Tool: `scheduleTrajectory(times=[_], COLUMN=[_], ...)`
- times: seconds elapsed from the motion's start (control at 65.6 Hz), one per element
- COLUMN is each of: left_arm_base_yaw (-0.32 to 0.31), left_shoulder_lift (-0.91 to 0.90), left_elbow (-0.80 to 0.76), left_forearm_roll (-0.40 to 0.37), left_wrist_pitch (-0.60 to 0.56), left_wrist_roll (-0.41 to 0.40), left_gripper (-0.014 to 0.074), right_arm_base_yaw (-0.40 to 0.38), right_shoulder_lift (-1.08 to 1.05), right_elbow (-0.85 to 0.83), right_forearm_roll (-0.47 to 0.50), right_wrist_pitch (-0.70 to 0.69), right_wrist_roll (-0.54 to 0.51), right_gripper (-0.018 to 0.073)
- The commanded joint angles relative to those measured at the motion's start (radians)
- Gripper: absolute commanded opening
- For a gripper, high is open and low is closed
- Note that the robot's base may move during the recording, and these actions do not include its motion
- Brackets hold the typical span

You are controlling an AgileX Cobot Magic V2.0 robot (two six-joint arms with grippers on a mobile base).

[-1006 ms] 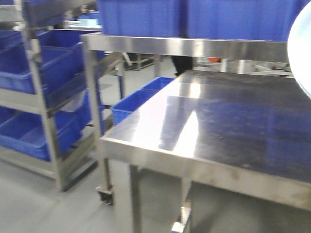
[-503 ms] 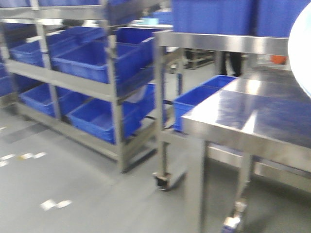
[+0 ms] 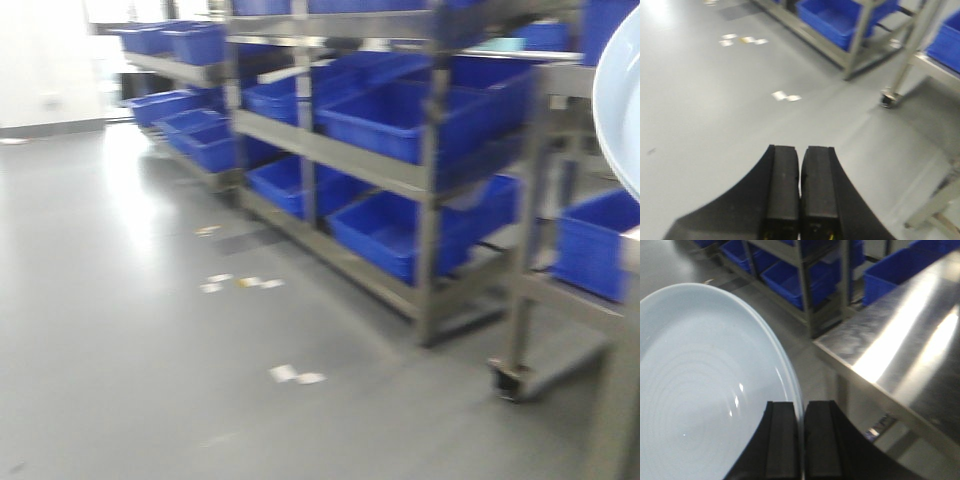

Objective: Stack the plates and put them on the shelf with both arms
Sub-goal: 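Drive the base away from the table holding the plate stack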

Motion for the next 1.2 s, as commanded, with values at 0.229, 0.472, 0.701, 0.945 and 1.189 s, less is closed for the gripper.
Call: scheduleTrajectory(times=[0.229, 0.472, 0.701, 0.945, 1.189], left_arm_base_yaw=[0.002, 0.002, 0.002, 0.002, 0.002], left_shoulder_lift=[-0.008, -0.008, -0.008, -0.008, -0.008], left_elbow=[-0.029, -0.029, -0.029, -0.029, -0.029], left_forearm_roll=[-0.006, -0.006, -0.006, -0.006, -0.006], left_wrist_pitch=[-0.079, -0.079, -0.079, -0.079, -0.080], left_wrist_roll=[-0.006, -0.006, -0.006, -0.006, -0.006], left_gripper=[0.0087, 0.0087, 0.0087, 0.0087, 0.0087], right_arm_base_yaw=[-0.006, -0.006, -0.006, -0.006, -0.006], right_shoulder_lift=[0.007, 0.007, 0.007, 0.007, 0.007], right_elbow=[-0.028, -0.028, -0.028, -0.028, -0.028], right_forearm_roll=[-0.004, -0.004, -0.004, -0.004, -0.004], right_wrist_pitch=[-0.097, -0.097, -0.097, -0.097, -0.098], right_wrist_roll=[-0.003, -0.003, -0.003, -0.003, -0.003], right_gripper=[0.0048, 0.0048, 0.0048, 0.0048, 0.0048])
